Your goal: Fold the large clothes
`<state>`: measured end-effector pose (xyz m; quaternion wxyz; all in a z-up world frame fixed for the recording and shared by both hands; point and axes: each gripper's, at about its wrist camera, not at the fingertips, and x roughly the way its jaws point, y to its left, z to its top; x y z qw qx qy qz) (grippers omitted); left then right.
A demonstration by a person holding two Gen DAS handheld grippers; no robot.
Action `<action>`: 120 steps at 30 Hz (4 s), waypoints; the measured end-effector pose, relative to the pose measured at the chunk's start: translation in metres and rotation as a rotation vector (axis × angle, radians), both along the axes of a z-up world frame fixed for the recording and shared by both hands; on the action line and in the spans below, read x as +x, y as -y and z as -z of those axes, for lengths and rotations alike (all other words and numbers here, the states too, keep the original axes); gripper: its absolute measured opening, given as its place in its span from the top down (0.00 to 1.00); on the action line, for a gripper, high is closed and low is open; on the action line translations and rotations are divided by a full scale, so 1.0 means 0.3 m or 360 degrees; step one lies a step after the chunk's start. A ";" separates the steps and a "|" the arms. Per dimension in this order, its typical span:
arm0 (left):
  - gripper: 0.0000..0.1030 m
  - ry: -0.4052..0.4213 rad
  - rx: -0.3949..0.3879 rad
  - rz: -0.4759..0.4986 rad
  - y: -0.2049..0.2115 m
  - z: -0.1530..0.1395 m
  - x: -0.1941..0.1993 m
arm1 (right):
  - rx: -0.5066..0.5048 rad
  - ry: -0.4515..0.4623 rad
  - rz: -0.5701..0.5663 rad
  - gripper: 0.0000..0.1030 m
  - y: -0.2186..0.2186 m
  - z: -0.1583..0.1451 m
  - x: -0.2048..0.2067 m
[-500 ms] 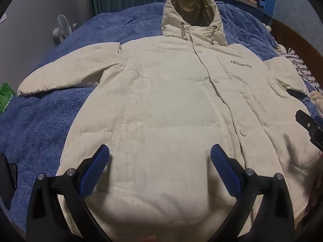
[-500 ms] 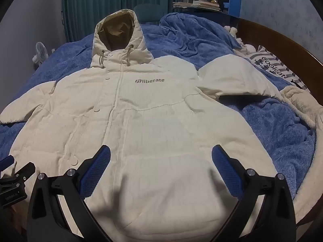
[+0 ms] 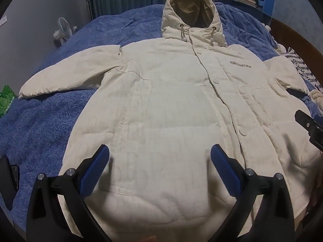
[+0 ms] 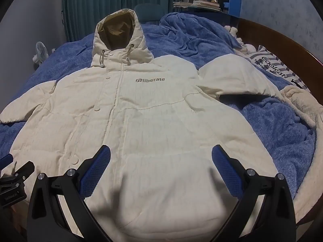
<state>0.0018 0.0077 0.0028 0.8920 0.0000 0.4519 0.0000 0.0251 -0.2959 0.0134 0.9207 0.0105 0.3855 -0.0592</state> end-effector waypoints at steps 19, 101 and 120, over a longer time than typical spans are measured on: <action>0.06 0.0001 -0.0007 0.0001 0.033 -0.002 -0.017 | 0.0016 -0.0012 0.0001 0.06 -0.005 0.001 0.000; 0.06 0.0031 0.0090 0.0110 0.023 0.058 0.522 | 0.0980 -0.0066 0.0697 0.47 0.974 0.172 0.567; 0.06 -0.0016 -0.0053 0.0109 -0.004 0.123 0.564 | 0.0960 0.0257 0.0958 0.50 1.187 0.136 0.520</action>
